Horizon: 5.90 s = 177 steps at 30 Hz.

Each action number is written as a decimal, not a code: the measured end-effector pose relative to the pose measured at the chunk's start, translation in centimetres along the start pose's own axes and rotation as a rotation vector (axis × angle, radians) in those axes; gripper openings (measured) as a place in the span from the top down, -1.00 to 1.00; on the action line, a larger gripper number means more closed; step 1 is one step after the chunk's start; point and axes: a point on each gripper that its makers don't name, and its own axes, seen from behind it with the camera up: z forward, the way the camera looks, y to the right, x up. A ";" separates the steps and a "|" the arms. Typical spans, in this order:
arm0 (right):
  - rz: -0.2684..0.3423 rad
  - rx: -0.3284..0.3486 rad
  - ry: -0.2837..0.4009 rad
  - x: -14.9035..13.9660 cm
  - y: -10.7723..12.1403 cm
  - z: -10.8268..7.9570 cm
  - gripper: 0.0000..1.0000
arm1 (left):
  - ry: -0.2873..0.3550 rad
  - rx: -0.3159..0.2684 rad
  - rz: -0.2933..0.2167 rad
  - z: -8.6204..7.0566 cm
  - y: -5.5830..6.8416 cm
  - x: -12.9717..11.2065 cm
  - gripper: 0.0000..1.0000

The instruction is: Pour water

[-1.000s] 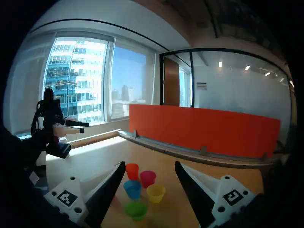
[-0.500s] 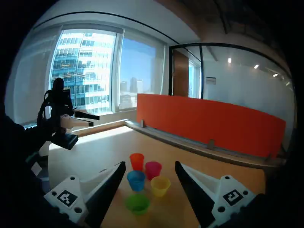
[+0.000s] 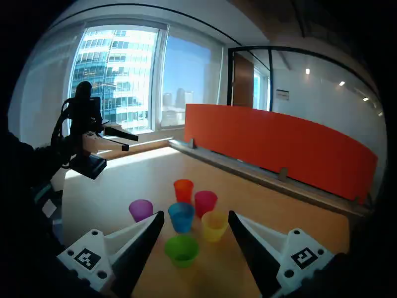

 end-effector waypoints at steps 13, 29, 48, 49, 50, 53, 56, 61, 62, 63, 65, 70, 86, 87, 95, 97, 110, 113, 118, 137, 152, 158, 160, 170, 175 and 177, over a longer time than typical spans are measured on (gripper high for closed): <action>0.000 0.017 -0.055 -4.2 -0.8 1.1 -1.00 | -0.036 -0.018 0.004 1.2 0.6 -2.3 -0.74; -0.005 0.035 -0.115 -8.7 -1.2 2.3 -1.00 | -0.062 -0.033 0.011 2.4 1.2 -4.5 -0.74; -0.010 0.060 -0.181 -13.3 -2.6 4.3 -1.00 | -0.076 -0.044 0.008 3.1 1.6 -5.6 -0.74; -0.009 0.060 -0.184 -13.4 -2.6 4.4 -1.00 | -0.078 -0.044 0.008 3.1 1.6 -5.7 -0.74; -0.009 0.060 -0.187 -13.6 -2.6 4.6 -1.00 | -0.079 -0.045 0.008 3.2 1.6 -5.7 -0.74; -0.010 0.063 -0.193 -13.9 -2.6 5.1 -1.00 | -0.081 -0.046 0.009 3.3 1.6 -5.9 -0.74; -0.012 0.066 -0.198 -14.1 -2.7 5.6 -1.00 | -0.082 -0.047 0.010 3.4 1.5 -5.9 -0.74; -0.018 0.074 -0.208 -14.3 -2.9 6.5 -1.00 | -0.085 -0.046 0.009 3.6 1.4 -6.1 -0.74; -0.020 0.075 -0.210 -14.3 -2.9 6.7 -1.00 | -0.086 -0.045 0.008 3.6 1.3 -6.2 -0.74; -0.022 0.076 -0.213 -14.3 -3.0 6.9 -1.00 | -0.086 -0.044 0.008 3.7 1.3 -6.2 -0.74; -0.027 0.076 -0.215 -14.3 -2.9 7.4 -1.00 | -0.086 -0.043 0.008 3.7 1.2 -6.2 -0.74; -0.036 0.079 -0.220 -14.1 -2.9 8.4 -1.00 | -0.087 -0.046 0.010 3.8 1.2 -6.3 -0.74; -0.038 0.082 -0.238 -14.5 -2.8 10.1 -0.99 | -0.092 -0.044 0.015 3.7 0.9 -6.4 -0.74; -0.037 0.081 -0.238 -14.5 -2.7 10.1 -0.94 | -0.093 -0.043 0.015 3.7 0.9 -6.4 -0.74; -0.035 0.082 -0.240 -14.6 -2.7 10.0 -0.88 | -0.100 -0.043 0.022 3.6 1.0 -6.5 -0.74; -0.035 0.080 -0.237 -14.5 -2.6 9.9 -0.88 | -0.103 -0.044 0.024 3.7 1.1 -6.6 -0.74; -0.034 0.079 -0.178 -10.8 -2.1 8.4 -0.88 | -0.114 -0.052 0.035 3.8 1.5 -6.7 -0.74; -0.040 0.075 -0.165 -9.9 -2.0 7.8 -0.88 | -0.117 -0.055 0.036 3.8 1.6 -6.8 -0.74; -0.045 0.075 -0.140 -8.2 -1.9 6.8 -0.88 | -0.120 -0.056 0.035 4.0 1.7 -6.8 -0.74; -0.079 0.058 -0.033 -1.8 -1.5 3.6 -0.88 | -0.113 -0.064 0.032 4.0 2.6 -6.3 -0.74; -0.087 0.050 0.040 1.7 -1.7 2.3 -0.88 | -0.117 -0.071 0.037 4.0 3.0 -6.0 -0.74; -0.080 0.052 0.064 2.6 -1.7 2.0 -0.88 | -0.130 -0.077 0.040 4.2 3.2 -6.3 -0.74; -0.078 0.053 0.070 2.8 -1.7 1.9 -0.88 | -0.134 -0.079 0.042 4.2 3.3 -6.4 -0.74; -0.073 0.062 0.113 4.0 -1.7 1.4 -0.88 | -0.153 -0.088 0.048 4.8 3.6 -6.9 -0.74; -0.076 0.065 0.136 4.6 -1.6 1.2 -0.88 | -0.157 -0.090 0.053 5.0 3.7 -7.0 -0.74; -0.078 0.067 0.144 4.9 -1.6 1.1 -0.88 | -0.159 -0.091 0.054 5.1 3.8 -7.0 -0.74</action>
